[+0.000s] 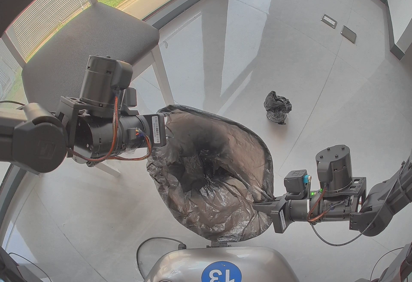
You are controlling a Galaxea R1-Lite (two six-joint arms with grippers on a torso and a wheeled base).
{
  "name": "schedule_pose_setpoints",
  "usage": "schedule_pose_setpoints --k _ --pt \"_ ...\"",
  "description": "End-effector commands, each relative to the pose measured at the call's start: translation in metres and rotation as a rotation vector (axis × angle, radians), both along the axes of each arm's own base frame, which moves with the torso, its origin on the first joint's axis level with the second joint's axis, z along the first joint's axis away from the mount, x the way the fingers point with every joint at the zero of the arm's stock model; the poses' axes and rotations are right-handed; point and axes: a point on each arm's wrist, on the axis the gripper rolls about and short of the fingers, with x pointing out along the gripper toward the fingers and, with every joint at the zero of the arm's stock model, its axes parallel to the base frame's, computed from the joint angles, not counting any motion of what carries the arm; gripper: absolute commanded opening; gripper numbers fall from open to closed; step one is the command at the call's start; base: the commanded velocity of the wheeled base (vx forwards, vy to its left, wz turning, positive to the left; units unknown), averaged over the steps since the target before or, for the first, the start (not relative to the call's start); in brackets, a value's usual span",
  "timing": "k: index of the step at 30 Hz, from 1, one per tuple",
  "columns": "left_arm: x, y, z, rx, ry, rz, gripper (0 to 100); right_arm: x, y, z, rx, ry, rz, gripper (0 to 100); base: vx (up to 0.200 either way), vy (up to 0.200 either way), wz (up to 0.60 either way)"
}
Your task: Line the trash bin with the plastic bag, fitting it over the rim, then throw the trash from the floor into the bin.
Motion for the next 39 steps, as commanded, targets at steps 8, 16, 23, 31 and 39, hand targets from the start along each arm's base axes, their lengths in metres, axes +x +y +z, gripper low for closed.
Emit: schedule_pose_setpoints --k 8,16,23,31,39 --pt "0.02 0.024 -0.012 0.058 0.023 0.078 0 0.049 0.018 -0.01 0.011 -0.027 -0.048 0 0.0 0.0 0.0" --pt "0.059 0.042 -0.032 0.092 0.0 0.147 0 0.074 0.028 -0.019 0.018 -0.037 -0.064 0 0.0 0.0 0.0" --pt "0.07 0.039 -0.046 0.103 0.022 0.14 0 0.098 0.027 -0.029 0.043 -0.026 -0.119 0 0.0 0.0 0.0" --pt "0.088 0.029 -0.04 0.08 -0.008 0.14 0 0.119 0.014 -0.03 0.087 -0.011 -0.2 0 0.0 0.0 0.0" --pt "0.094 0.024 -0.031 0.033 0.003 0.17 0 0.131 -0.005 -0.027 0.086 -0.034 -0.253 0 0.0 0.0 0.0"
